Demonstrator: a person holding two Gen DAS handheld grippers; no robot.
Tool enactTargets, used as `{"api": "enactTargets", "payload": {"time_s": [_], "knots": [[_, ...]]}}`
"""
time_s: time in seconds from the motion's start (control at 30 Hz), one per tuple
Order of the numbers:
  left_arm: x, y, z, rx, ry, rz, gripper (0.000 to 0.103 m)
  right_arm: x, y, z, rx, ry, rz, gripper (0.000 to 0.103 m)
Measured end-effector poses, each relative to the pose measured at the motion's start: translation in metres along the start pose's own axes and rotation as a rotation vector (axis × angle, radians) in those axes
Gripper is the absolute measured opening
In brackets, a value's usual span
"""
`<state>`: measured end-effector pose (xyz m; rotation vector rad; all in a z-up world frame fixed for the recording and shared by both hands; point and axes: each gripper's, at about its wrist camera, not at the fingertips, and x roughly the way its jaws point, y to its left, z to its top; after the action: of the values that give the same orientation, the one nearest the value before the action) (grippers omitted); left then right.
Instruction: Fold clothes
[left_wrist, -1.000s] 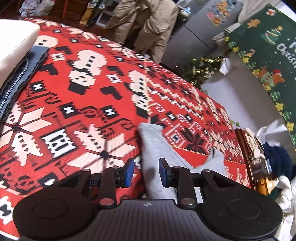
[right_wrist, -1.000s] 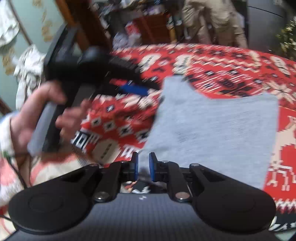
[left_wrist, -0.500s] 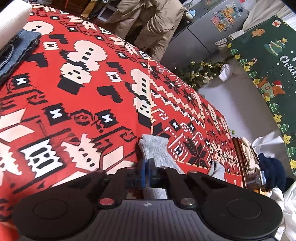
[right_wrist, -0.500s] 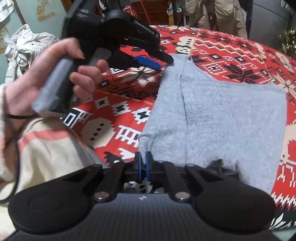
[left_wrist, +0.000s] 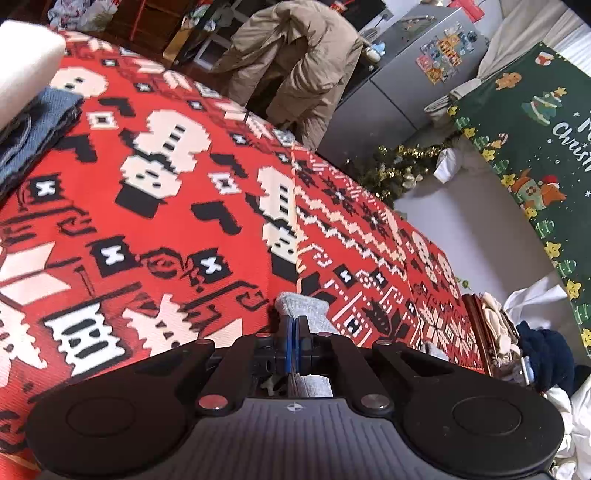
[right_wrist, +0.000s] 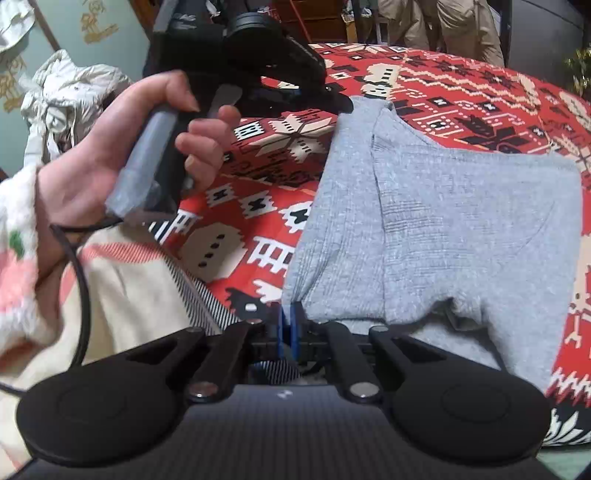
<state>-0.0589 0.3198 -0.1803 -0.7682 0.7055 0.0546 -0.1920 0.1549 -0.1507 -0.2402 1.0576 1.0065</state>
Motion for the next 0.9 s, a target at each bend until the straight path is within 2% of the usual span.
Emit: {"api": "enactTargets", "payload": {"time_s": [0.17,0.23,0.3,0.37,0.47,0.57,0.67,0.8,0.9], "knots": [[0.004,0.001,-0.002,0.0,0.023,0.01,0.002,-0.002,0.001,0.0,0.004,-0.025,0.041,0.01],[0.011,0.011,-0.002,-0.06,0.073,0.007,0.003,-0.002,0.0,-0.001,0.009,-0.025,0.05,0.017],[0.011,0.021,-0.001,-0.127,0.085,-0.016,0.004,-0.005,0.002,-0.001,0.007,-0.036,0.055,0.017],[0.006,0.025,0.001,-0.166,0.075,-0.02,0.01,-0.013,0.002,-0.002,0.008,-0.057,0.064,0.017],[-0.005,0.024,0.003,-0.162,0.048,-0.019,0.017,-0.025,-0.001,0.0,0.028,-0.093,0.078,0.021],[-0.016,0.025,0.0,-0.178,0.056,-0.035,0.018,-0.031,-0.01,0.005,0.064,-0.116,0.081,0.024],[-0.026,0.024,-0.01,-0.206,0.102,-0.057,0.021,-0.041,-0.024,0.009,0.109,-0.149,0.093,0.03],[-0.031,0.01,-0.027,-0.174,0.158,-0.042,0.025,-0.054,-0.053,0.013,0.21,-0.185,0.08,0.032],[-0.032,0.004,-0.043,-0.164,0.218,-0.008,0.025,-0.056,-0.064,0.011,0.227,-0.149,0.04,0.032]]}}
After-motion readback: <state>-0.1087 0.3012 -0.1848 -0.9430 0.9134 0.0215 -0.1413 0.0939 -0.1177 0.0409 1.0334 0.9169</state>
